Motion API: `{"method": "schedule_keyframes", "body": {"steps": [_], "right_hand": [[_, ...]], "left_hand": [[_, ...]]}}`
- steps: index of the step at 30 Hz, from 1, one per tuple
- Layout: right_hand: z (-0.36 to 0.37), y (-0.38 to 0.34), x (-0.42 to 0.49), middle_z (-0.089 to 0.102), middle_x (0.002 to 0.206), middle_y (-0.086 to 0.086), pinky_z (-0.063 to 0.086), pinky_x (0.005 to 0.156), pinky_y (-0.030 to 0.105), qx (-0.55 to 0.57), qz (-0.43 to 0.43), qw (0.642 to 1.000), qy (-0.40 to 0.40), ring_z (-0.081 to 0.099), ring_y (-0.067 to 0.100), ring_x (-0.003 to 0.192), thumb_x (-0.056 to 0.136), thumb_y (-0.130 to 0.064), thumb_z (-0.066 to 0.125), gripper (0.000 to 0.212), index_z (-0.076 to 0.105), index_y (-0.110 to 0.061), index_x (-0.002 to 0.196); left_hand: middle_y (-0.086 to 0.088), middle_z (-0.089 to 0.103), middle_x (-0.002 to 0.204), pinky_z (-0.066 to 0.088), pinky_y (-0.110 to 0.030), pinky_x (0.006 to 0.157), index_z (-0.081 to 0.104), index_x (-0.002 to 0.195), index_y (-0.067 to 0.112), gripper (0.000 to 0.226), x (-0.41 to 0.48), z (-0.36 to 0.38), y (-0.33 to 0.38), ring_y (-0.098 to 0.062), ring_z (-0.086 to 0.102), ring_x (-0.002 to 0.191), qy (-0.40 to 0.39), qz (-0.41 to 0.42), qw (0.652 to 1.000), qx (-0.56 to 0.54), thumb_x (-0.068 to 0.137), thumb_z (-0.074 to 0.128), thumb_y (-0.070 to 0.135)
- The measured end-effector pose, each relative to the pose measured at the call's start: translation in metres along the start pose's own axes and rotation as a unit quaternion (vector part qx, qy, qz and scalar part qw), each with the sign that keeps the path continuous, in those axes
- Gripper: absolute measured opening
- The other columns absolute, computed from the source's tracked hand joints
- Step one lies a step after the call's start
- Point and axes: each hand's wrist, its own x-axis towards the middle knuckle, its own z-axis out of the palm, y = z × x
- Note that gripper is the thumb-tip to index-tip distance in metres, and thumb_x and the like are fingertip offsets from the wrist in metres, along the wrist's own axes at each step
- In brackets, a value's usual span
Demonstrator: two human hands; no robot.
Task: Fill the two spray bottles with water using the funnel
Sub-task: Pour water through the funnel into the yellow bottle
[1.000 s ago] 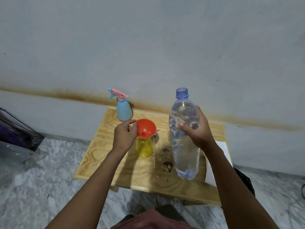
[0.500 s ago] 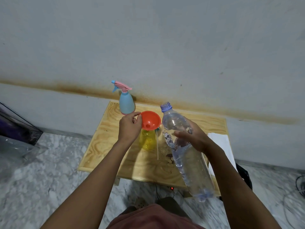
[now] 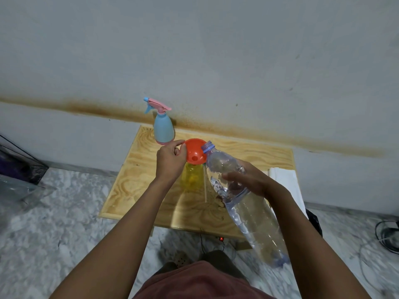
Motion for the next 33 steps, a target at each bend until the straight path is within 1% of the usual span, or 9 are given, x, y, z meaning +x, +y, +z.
{"method": "schedule_keyframes", "body": {"steps": [3,6,9,11,15,18,22,26,33], "right_hand": [[-0.0004,0.0001,0.0022,0.073,0.085,-0.018,0.049,0.068,0.014,-0.002,0.014,1.0,-0.012,0.067,-0.001,0.076,0.073,-0.052,0.066,0.039,0.062,-0.032,0.107],[-0.0008,0.0002,0.0038,0.074,0.091,-0.008,0.053,0.073,0.022,0.002,0.03,0.999,-0.016,0.07,0.007,0.082,0.068,-0.06,0.066,0.05,0.064,-0.03,0.108],[-0.0015,0.0022,0.0053,0.074,0.102,0.0,0.057,0.083,0.035,0.005,0.042,0.999,-0.022,0.072,0.018,0.091,0.065,-0.065,0.065,0.06,0.065,-0.029,0.113],[-0.002,0.0019,0.0055,0.075,0.102,0.004,0.057,0.085,0.04,0.014,0.056,0.998,-0.023,0.072,0.022,0.091,0.067,-0.062,0.067,0.057,0.065,-0.027,0.112],[-0.0016,-0.0003,0.0039,0.076,0.097,0.001,0.057,0.084,0.04,0.007,0.071,0.997,-0.031,0.073,0.018,0.086,0.077,-0.051,0.065,0.039,0.067,-0.029,0.108],[-0.0008,-0.0028,0.0015,0.076,0.104,0.004,0.055,0.093,0.047,0.001,0.089,0.995,-0.039,0.073,0.026,0.094,0.075,-0.057,0.064,0.043,0.067,-0.031,0.109],[-0.0008,-0.0048,0.001,0.075,0.106,0.003,0.053,0.097,0.051,-0.01,0.093,0.995,-0.042,0.072,0.025,0.097,0.074,-0.062,0.063,0.044,0.067,-0.033,0.107],[-0.0014,-0.0011,0.0032,0.076,0.106,0.006,0.051,0.093,0.063,-0.024,0.113,0.993,-0.037,0.072,0.034,0.098,0.059,-0.082,0.067,0.07,0.068,-0.035,0.11],[-0.0023,-0.0018,0.0015,0.077,0.101,0.005,0.053,0.092,0.061,-0.033,0.125,0.991,-0.04,0.073,0.033,0.091,0.059,-0.082,0.065,0.069,0.068,-0.035,0.11]], "left_hand": [[0.01,0.042,0.05,0.043,-0.021,0.058,0.07,0.12,0.009,0.027,-0.0001,0.0009,-0.0001,-0.005,0.04,0.048,0.002,-0.001,1.0,-0.001,0.099,0.057,0.018],[0.012,0.042,0.049,0.042,-0.015,0.055,0.07,0.122,0.01,0.028,-0.0009,0.0017,0.0001,-0.004,0.041,0.046,0.002,-0.004,1.0,-0.002,0.099,0.057,0.019],[0.011,0.042,0.049,0.039,-0.012,0.051,0.069,0.123,0.01,0.029,-0.0021,0.0023,0.0002,-0.004,0.04,0.046,0.002,-0.003,1.0,-0.004,0.099,0.057,0.02],[0.01,0.042,0.05,0.039,-0.012,0.05,0.068,0.124,0.01,0.029,-0.0027,0.002,0.0009,-0.004,0.04,0.047,0.002,-0.003,1.0,-0.003,0.1,0.056,0.02],[0.011,0.041,0.048,0.043,-0.02,0.057,0.069,0.123,0.008,0.028,-0.0023,0.0011,0.0032,-0.005,0.041,0.047,0.005,0.0,1.0,0.006,0.099,0.056,0.017],[0.009,0.042,0.049,0.043,-0.024,0.058,0.069,0.122,0.008,0.027,-0.0014,0.0008,0.0035,-0.006,0.04,0.048,0.007,0.0,1.0,0.006,0.099,0.056,0.016],[0.007,0.041,0.05,0.04,-0.022,0.054,0.069,0.121,0.009,0.027,-0.0019,-0.0006,0.003,-0.006,0.039,0.048,0.005,-0.002,1.0,0.002,0.099,0.057,0.017],[0.01,0.041,0.049,0.041,-0.025,0.057,0.07,0.121,0.008,0.027,-0.0024,-0.0015,0.0035,-0.006,0.039,0.048,0.007,0.002,1.0,0.0,0.099,0.057,0.017],[0.01,0.043,0.051,0.046,-0.028,0.062,0.071,0.119,0.008,0.026,-0.0025,-0.0025,0.0019,-0.005,0.042,0.05,0.009,0.013,1.0,0.01,0.098,0.057,0.017]]}}
